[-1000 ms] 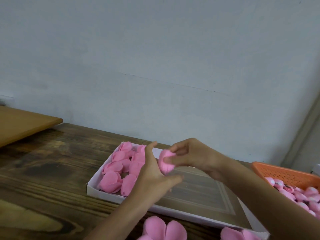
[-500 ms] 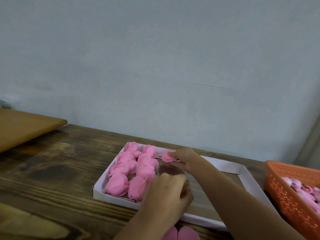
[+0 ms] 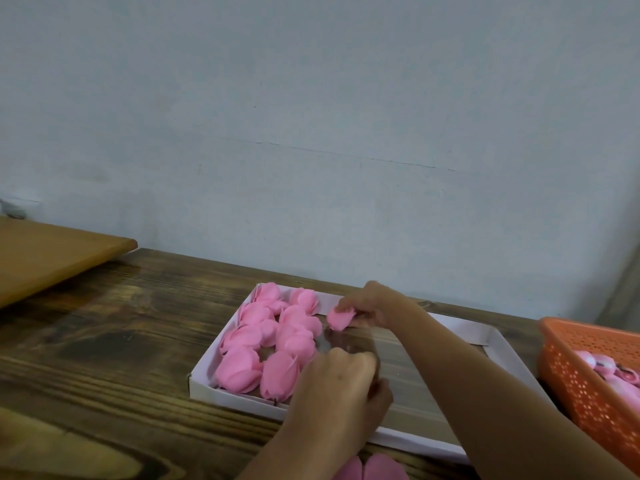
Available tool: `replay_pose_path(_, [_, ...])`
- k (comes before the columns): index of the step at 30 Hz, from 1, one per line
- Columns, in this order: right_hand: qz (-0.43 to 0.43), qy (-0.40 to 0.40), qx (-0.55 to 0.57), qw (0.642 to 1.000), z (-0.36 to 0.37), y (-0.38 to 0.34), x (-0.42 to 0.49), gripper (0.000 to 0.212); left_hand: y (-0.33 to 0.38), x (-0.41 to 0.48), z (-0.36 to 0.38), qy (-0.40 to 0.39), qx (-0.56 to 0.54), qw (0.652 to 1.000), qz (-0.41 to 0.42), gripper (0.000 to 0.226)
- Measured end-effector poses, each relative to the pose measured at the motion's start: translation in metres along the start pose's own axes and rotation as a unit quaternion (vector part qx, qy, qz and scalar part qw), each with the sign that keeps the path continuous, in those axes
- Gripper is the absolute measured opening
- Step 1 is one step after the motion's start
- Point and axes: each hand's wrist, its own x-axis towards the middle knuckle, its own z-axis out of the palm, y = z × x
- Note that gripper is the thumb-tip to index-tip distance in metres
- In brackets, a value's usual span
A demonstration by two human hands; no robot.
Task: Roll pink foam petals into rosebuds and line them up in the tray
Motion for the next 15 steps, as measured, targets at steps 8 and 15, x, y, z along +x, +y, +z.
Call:
replay_pose_path(8, [-0.085,0.129,-0.113,0.981,0.021,0.011,0.0,0.033,0.0,0.0,0.0,-0.002,0.021,1.0,-0.003,0.038])
replay_pose_path(15, [-0.099,0.118,-0.073,0.985,0.023,0.018,-0.002,0.017,-0.004,-0.001,0.004,-0.007,0.034,0.999,0.007,0.03])
